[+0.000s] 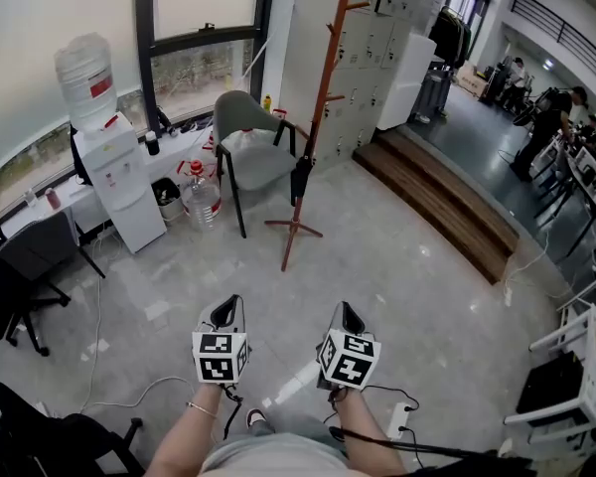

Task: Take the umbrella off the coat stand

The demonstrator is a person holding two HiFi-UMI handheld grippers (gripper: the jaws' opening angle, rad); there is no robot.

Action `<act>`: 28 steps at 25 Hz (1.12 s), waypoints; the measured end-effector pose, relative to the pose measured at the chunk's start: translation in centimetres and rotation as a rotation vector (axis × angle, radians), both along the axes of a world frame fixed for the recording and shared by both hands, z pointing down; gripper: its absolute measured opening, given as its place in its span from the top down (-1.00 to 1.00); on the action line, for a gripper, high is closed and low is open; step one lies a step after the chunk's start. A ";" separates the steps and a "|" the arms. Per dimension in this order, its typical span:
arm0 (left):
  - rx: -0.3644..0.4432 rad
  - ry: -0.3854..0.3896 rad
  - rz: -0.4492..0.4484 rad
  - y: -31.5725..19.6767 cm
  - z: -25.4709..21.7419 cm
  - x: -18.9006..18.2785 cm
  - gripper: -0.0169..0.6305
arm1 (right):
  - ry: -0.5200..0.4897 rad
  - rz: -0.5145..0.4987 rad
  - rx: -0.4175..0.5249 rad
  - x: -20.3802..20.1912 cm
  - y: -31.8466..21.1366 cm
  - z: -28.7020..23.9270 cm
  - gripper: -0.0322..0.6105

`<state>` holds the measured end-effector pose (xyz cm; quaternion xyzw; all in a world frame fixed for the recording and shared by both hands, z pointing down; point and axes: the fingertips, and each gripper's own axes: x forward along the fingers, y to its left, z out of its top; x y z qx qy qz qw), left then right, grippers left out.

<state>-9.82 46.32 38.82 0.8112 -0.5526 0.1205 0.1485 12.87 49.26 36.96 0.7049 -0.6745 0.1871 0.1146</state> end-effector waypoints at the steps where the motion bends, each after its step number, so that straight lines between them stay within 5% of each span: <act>1: -0.003 0.001 0.000 -0.1 0.1 -0.1 0.93 | 0.001 0.003 -0.009 0.0 0.0 0.2 0.89; 11: -0.015 0.000 0.005 -3.8 0.8 0.5 0.93 | -0.008 0.010 -0.038 0.5 -3.5 1.8 0.89; 28: 0.017 -0.034 -0.041 -19.3 -1.0 2.3 0.93 | -0.025 -0.064 -0.026 1.5 -20.8 1.2 0.89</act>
